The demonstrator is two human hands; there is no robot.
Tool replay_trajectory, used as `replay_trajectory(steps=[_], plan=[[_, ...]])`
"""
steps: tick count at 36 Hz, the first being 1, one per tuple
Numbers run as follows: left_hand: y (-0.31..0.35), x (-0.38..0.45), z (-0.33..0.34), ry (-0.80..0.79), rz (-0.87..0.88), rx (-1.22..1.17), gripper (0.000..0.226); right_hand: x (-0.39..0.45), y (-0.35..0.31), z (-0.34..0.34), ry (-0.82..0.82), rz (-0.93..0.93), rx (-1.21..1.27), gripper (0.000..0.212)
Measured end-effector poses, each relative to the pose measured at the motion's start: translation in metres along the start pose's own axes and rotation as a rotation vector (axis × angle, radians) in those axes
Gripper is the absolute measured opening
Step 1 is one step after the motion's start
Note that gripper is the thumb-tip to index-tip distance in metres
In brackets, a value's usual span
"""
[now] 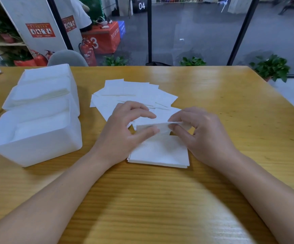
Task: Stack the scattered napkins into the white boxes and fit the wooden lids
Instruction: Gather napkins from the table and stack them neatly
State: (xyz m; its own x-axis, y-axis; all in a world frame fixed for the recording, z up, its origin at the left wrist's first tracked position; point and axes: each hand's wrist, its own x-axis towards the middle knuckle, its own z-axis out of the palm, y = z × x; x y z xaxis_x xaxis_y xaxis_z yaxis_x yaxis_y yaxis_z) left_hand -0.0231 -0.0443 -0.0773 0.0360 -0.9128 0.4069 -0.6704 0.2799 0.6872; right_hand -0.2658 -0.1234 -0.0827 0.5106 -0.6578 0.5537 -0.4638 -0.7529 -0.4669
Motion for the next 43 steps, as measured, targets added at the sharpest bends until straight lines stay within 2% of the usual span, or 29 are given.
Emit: replay_trajectory(steps=[3,9,13,15,17,21,25,30,34,38,43], plan=[[-0.002,0.001,0.000,0.048,0.058,-0.029,0.005,-0.001,-0.004,0.000,0.004,0.018,0.034,0.007],[-0.004,0.002,-0.002,0.124,-0.003,-0.208,0.009,0.001,-0.010,-0.009,0.102,0.114,0.181,0.011],[0.001,0.004,-0.007,0.133,-0.078,-0.308,0.009,0.004,-0.014,-0.016,0.063,0.272,0.419,0.008],[0.001,0.005,-0.011,0.069,-0.132,-0.328,0.011,0.006,-0.014,-0.020,0.007,0.363,0.511,0.008],[0.000,0.006,-0.015,-0.028,-0.195,-0.298,0.018,0.007,-0.010,-0.024,-0.114,0.456,0.534,0.018],[-0.001,0.006,-0.014,-0.161,-0.259,-0.142,0.024,0.006,-0.002,-0.026,-0.370,0.532,0.396,0.029],[-0.005,0.004,-0.011,-0.241,-0.259,-0.027,0.027,0.005,-0.001,-0.025,-0.453,0.543,0.349,0.027],[-0.010,0.003,-0.011,-0.275,-0.231,0.044,0.024,0.005,0.001,-0.021,-0.452,0.504,0.282,0.028],[-0.012,0.003,-0.012,-0.248,-0.213,0.108,0.019,0.003,0.006,-0.017,-0.342,0.474,0.205,0.027],[-0.013,0.004,-0.014,-0.176,-0.194,0.102,0.006,0.003,0.008,-0.015,-0.239,0.339,0.052,0.017],[-0.011,0.003,-0.010,-0.171,-0.159,0.079,0.014,0.001,0.011,-0.012,-0.339,0.216,-0.029,0.009]])
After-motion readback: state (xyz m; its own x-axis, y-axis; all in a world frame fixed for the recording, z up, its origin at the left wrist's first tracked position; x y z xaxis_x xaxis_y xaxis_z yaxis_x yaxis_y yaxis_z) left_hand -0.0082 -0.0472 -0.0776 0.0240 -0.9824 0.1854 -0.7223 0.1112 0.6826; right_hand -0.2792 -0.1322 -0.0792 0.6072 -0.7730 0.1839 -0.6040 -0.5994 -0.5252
